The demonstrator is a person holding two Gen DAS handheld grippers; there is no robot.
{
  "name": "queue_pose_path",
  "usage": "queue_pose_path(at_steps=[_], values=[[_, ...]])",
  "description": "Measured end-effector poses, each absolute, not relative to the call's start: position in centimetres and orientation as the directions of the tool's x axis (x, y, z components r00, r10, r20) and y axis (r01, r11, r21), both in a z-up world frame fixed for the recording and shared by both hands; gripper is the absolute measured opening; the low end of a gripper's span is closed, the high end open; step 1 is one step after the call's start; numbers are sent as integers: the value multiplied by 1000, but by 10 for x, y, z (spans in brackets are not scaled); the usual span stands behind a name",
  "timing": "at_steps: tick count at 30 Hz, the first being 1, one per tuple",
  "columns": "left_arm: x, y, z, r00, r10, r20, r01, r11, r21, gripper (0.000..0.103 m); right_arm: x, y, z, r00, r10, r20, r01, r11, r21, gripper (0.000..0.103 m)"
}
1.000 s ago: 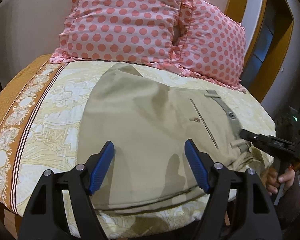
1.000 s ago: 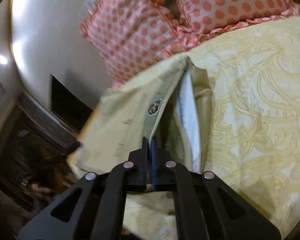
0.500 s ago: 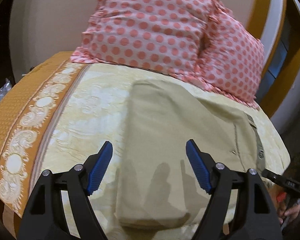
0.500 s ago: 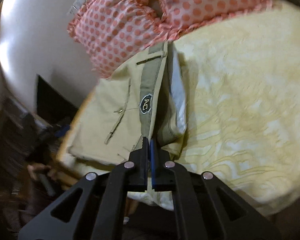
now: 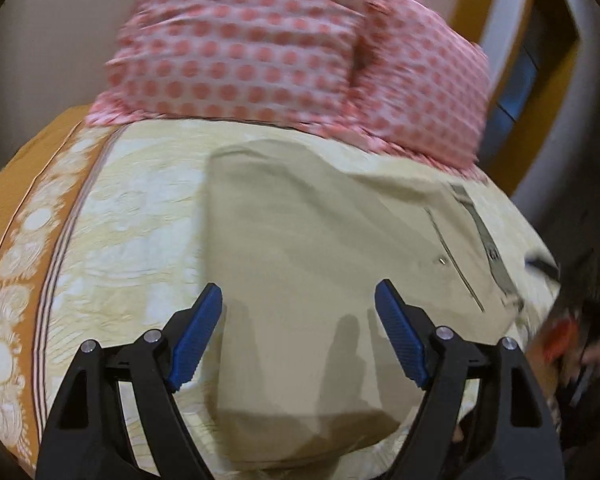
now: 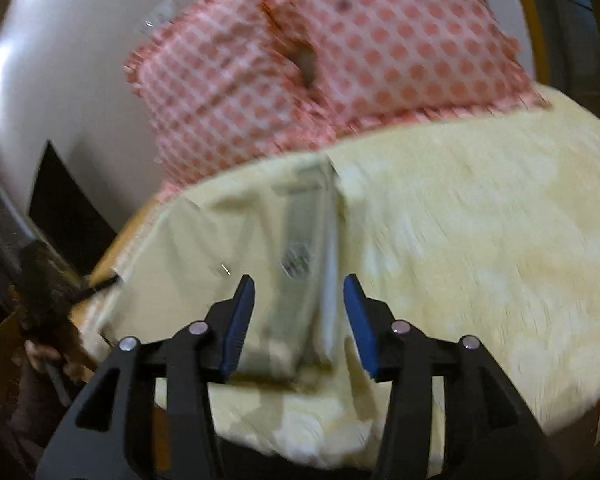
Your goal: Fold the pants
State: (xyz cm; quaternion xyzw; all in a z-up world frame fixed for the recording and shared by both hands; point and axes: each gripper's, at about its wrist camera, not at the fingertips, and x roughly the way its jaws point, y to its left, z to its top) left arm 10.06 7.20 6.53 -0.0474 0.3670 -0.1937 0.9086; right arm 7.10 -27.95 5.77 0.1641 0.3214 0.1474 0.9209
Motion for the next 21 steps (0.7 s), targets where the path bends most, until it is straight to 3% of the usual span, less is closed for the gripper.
queue_pose_path(at_steps=[3, 7, 9, 10, 13, 16, 18, 19, 21], values=[[100, 58, 64, 648, -401, -648, 351, 912, -213, 84, 114, -262, 71, 713, 463, -526, -261, 872, 413, 48], [105, 47, 57, 630, -398, -667, 353, 912, -211, 87, 180, -243, 65, 649, 470, -599, -282, 879, 384, 56], [109, 47, 47, 608, -389, -692, 335, 916, -221, 87, 209, -246, 43, 592, 408, -695, -197, 910, 366, 49], [110, 50, 41, 596, -392, -701, 322, 916, -238, 87, 212, -249, 31, 561, 383, -734, -151, 919, 365, 34], [106, 57, 30, 598, -406, -691, 314, 912, -265, 87, 210, -271, 15, 555, 422, -717, -93, 888, 450, 16], [102, 58, 32, 609, -402, -683, 312, 914, -259, 87, 197, -278, 20, 557, 425, -714, -66, 879, 472, 17], [99, 73, 41, 622, -431, -654, 297, 902, -312, 87, 178, -286, 36, 588, 458, -667, -79, 853, 515, 43], [99, 81, 46, 638, -432, -638, 287, 902, -323, 87, 174, -292, 38, 607, 459, -648, -86, 849, 521, 63], [105, 101, 56, 676, -409, -614, 256, 911, -325, 87, 166, -297, 44, 619, 453, -641, -99, 856, 508, 66]])
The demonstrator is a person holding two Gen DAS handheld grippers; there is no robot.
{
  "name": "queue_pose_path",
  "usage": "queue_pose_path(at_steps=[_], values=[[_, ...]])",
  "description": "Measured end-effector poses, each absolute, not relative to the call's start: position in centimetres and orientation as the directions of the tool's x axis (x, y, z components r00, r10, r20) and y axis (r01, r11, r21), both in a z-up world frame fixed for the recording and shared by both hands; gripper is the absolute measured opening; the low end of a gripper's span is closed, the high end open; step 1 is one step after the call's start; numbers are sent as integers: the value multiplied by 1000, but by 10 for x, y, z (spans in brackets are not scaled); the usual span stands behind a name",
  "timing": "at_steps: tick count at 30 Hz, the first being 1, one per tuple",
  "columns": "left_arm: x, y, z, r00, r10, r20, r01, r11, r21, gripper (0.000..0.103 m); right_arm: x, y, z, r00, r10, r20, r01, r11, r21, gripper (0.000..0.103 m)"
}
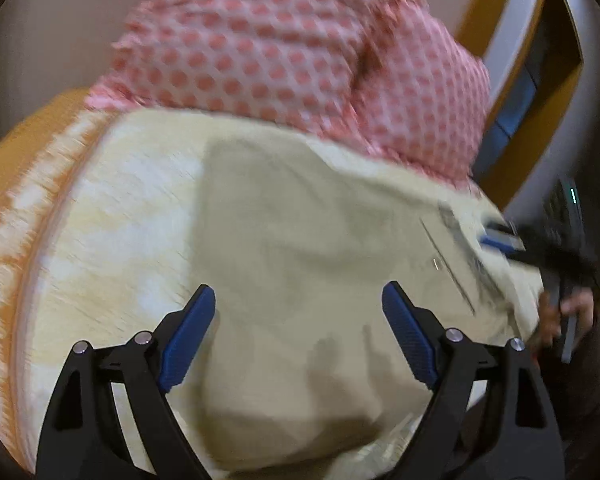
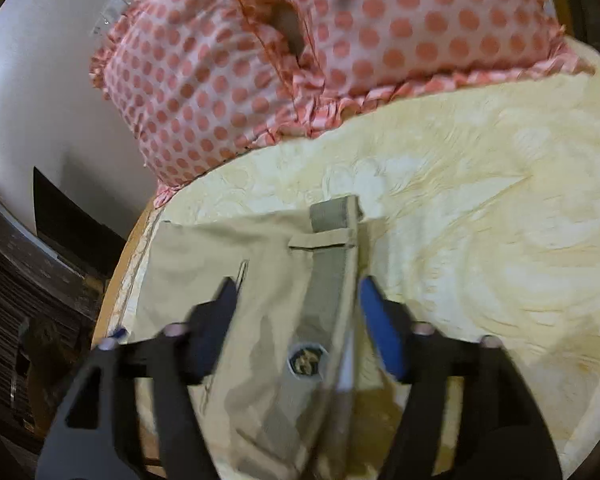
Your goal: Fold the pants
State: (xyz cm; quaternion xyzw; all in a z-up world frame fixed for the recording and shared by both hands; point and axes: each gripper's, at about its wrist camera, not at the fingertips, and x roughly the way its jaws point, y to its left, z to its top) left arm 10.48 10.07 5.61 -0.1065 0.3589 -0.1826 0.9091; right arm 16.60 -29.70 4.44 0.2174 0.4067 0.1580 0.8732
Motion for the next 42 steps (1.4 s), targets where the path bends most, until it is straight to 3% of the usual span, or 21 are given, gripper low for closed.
queue_pose_path(at_steps=[5, 10, 19, 23, 25, 27, 29, 30, 34, 39, 42], values=[[134, 114, 57, 619, -451, -643, 287, 892, -349, 87, 178, -310, 11, 530, 497, -687, -58, 829, 556, 58], [179, 116, 38, 507, -508, -696, 282, 861, -423, 87, 199, -314, 0, 518, 576, -633, -105, 777, 621, 49], [236, 89, 23, 373, -545, -751, 346, 832, -433, 92, 237, -315, -5, 470, 669, -576, -171, 709, 684, 49], [244, 92, 23, 354, -562, -747, 335, 822, -460, 90, 236, -312, -5, 461, 685, -564, -195, 699, 688, 25], [242, 98, 22, 365, -568, -738, 318, 821, -474, 78, 232, -311, -2, 471, 692, -547, -219, 692, 688, 16], [241, 105, 22, 384, -566, -729, 291, 824, -486, 30, 228, -310, 1, 478, 695, -536, -234, 690, 685, 13], [242, 120, 23, 396, -612, -684, 250, 789, -561, 11, 223, -312, 7, 489, 710, -506, -244, 669, 702, 11], [242, 122, 26, 403, -626, -668, 245, 776, -581, 8, 223, -311, 11, 494, 718, -490, -249, 657, 712, 11], [251, 97, 50, 470, -554, -688, 304, 833, -463, 7, 237, -307, 33, 516, 714, -473, -275, 661, 698, 11], [308, 75, 70, 594, -491, -637, 286, 870, -402, 8, 283, -323, 55, 624, 614, -483, -222, 732, 644, 11], [337, 63, 57, 592, -366, -718, 199, 930, -310, 10, 304, -330, 49, 668, 473, -574, -127, 833, 539, 24]])
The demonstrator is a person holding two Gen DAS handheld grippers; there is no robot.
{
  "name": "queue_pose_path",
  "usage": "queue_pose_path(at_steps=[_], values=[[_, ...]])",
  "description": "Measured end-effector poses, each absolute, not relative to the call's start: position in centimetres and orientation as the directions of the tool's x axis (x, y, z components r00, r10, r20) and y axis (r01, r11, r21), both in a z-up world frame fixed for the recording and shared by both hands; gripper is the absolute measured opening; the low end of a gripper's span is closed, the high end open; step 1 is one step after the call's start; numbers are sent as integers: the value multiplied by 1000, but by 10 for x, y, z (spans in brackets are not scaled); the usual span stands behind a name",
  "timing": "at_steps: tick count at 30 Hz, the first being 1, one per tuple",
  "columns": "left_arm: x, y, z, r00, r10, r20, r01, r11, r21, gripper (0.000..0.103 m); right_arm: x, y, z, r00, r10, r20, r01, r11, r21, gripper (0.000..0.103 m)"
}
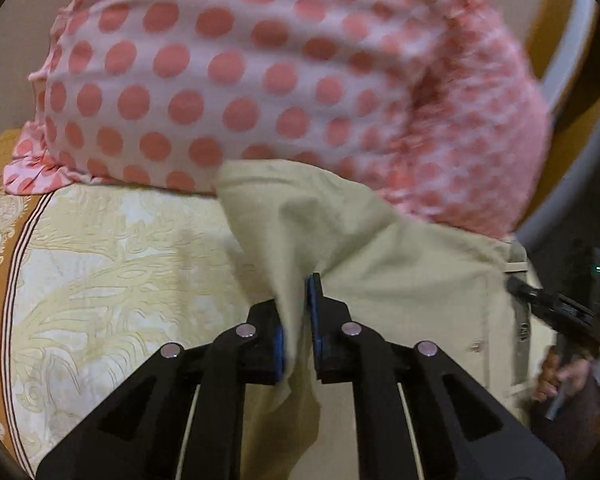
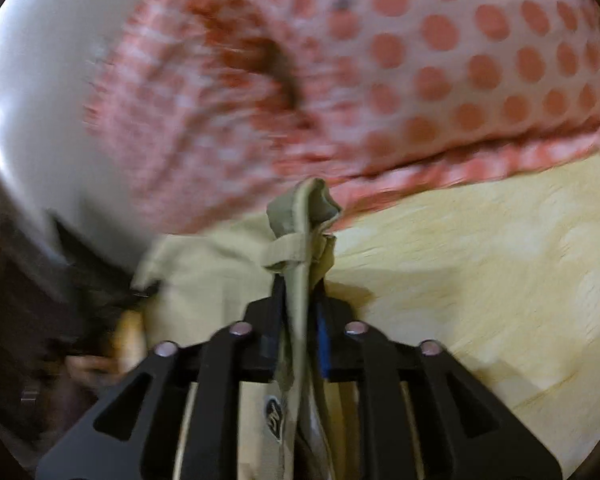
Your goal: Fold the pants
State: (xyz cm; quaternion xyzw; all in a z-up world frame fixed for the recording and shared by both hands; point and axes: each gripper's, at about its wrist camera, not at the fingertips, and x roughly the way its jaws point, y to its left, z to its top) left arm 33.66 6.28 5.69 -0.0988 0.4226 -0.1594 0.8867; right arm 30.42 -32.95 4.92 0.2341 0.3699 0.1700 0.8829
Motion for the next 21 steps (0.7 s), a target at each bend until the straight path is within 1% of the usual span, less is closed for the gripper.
queue_pose_path(at_steps=[1, 2, 4, 5, 6, 7, 8, 9, 10, 11, 12, 13, 14, 15, 16, 17, 18, 20, 21], values=[[336, 63, 56, 588, -330, -739, 172, 943, -284, 10, 304, -330, 48, 666, 399, -630, -78, 878, 473, 32], [331, 66, 57, 597, -306, -742, 164, 951, -261, 10, 297, -331, 49, 674, 377, -635, -71, 889, 453, 46], [305, 73, 66, 639, -295, -711, 189, 956, -226, 10, 271, -335, 56, 712, 396, -580, -103, 876, 472, 60], [291, 75, 70, 643, -337, -687, 221, 941, -255, 10, 260, -335, 57, 709, 436, -554, -128, 852, 508, 61], [274, 75, 73, 618, -425, -661, 272, 905, -328, 10, 252, -334, 57, 687, 495, -532, -158, 817, 555, 61], [265, 72, 75, 596, -475, -647, 300, 880, -369, 11, 244, -328, 52, 639, 587, -497, -198, 750, 631, 61], [256, 67, 75, 576, -516, -634, 325, 856, -401, 21, 240, -321, 47, 606, 632, -484, -217, 716, 663, 63], [251, 60, 72, 547, -544, -636, 338, 839, -427, 39, 237, -315, 42, 578, 656, -485, -226, 700, 678, 65], [252, 53, 66, 520, -550, -653, 337, 835, -435, 51, 239, -307, 30, 537, 662, -523, -197, 701, 686, 68], [255, 45, 57, 492, -540, -683, 325, 842, -431, 61, 241, -302, 19, 515, 627, -584, -138, 733, 666, 65], [263, 37, 42, 465, -483, -742, 285, 875, -391, 60, 244, -301, 12, 504, 610, -612, -102, 745, 659, 64], [267, 34, 33, 449, -452, -771, 261, 891, -371, 60, 244, -306, 8, 522, 616, -590, -73, 721, 689, 62], [266, 35, 31, 466, -447, -764, 254, 894, -369, 59, 244, -308, 9, 522, 606, -601, -30, 717, 696, 60], [261, 35, 34, 497, -411, -764, 235, 911, -338, 59, 240, -308, 12, 531, 582, -616, 1, 726, 687, 61], [252, 35, 40, 522, -354, -776, 207, 935, -288, 59, 228, -305, 21, 564, 520, -641, 27, 764, 644, 73], [241, 35, 46, 549, -326, -770, 199, 945, -258, 61, 213, -296, 32, 602, 458, -654, 18, 811, 585, 95], [220, 34, 52, 593, -283, -754, 188, 959, -213, 74, 190, -279, 44, 650, 376, -660, -14, 875, 484, 101], [190, 30, 55, 631, -218, -744, 165, 975, -146, 91, 158, -253, 48, 692, 299, -657, -63, 932, 358, 101], [168, 27, 53, 644, -197, -740, 157, 980, -124, 92, 137, -233, 45, 707, 255, -660, -83, 957, 280, 101]])
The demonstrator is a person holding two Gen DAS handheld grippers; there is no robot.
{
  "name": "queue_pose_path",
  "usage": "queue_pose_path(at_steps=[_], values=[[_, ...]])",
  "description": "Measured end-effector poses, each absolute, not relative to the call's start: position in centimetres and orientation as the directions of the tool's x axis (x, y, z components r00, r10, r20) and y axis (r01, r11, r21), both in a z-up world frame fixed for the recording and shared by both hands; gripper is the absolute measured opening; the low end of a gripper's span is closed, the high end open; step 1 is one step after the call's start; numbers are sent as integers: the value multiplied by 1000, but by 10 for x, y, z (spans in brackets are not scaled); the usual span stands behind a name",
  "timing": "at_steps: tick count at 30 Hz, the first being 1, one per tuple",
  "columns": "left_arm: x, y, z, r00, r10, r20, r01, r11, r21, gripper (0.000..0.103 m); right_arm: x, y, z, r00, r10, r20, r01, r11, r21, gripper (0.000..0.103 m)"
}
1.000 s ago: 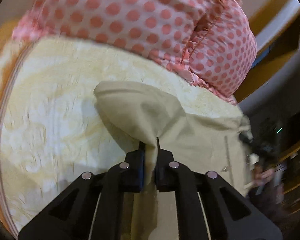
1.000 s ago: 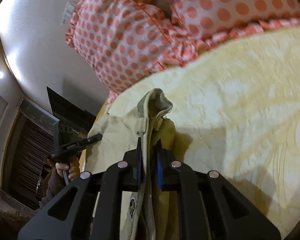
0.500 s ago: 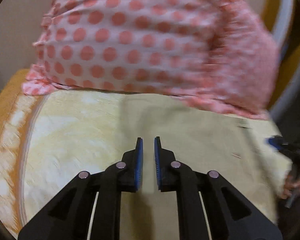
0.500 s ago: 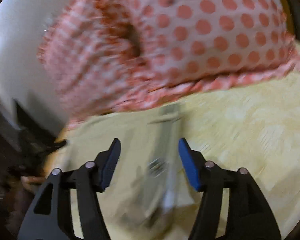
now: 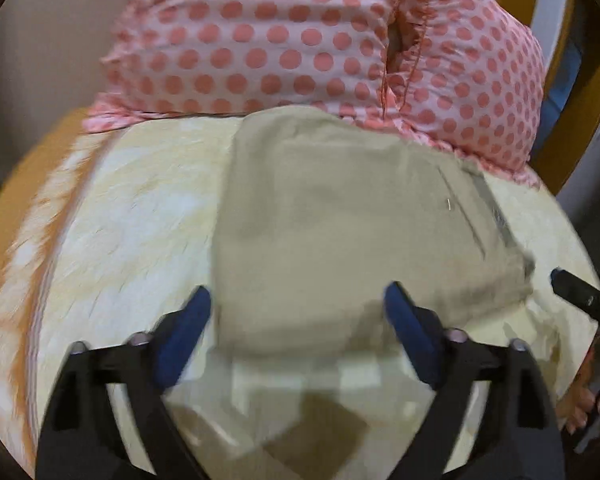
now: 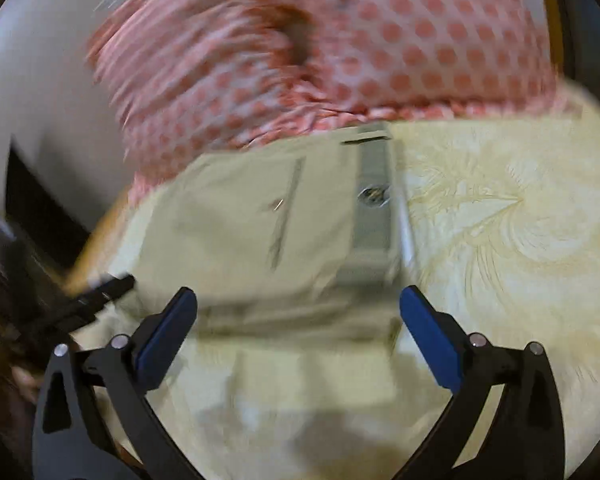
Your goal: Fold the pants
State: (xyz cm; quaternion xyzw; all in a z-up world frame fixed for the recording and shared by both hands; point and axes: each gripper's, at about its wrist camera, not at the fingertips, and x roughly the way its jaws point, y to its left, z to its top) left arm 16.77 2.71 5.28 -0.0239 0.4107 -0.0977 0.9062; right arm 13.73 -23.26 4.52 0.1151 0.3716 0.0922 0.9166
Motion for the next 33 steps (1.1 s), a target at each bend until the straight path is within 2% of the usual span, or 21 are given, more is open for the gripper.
queue_pose_path(at_steps=[3, 6, 8, 15, 33], values=[[133, 20, 36, 648, -149, -747, 132, 988, -82, 93, 108, -199, 28, 718, 201, -667, -98, 977, 189, 101], [121, 18, 18, 649, -68, -758, 96, 995, -7, 93, 109, -184, 11, 713, 160, -683, -57, 984, 171, 101], [103, 21, 15, 687, -35, -726, 86, 996, 33, 93, 106, -180, 0, 703, 121, -701, -23, 989, 147, 101], [84, 18, 10, 718, -41, -695, 79, 997, 23, 102, 87, -159, -12, 755, 5, -656, -10, 1000, -5, 101], [79, 14, 8, 733, -4, -680, 27, 999, 23, 102, 84, -162, -14, 784, -10, -621, 13, 1000, -1, 101]])
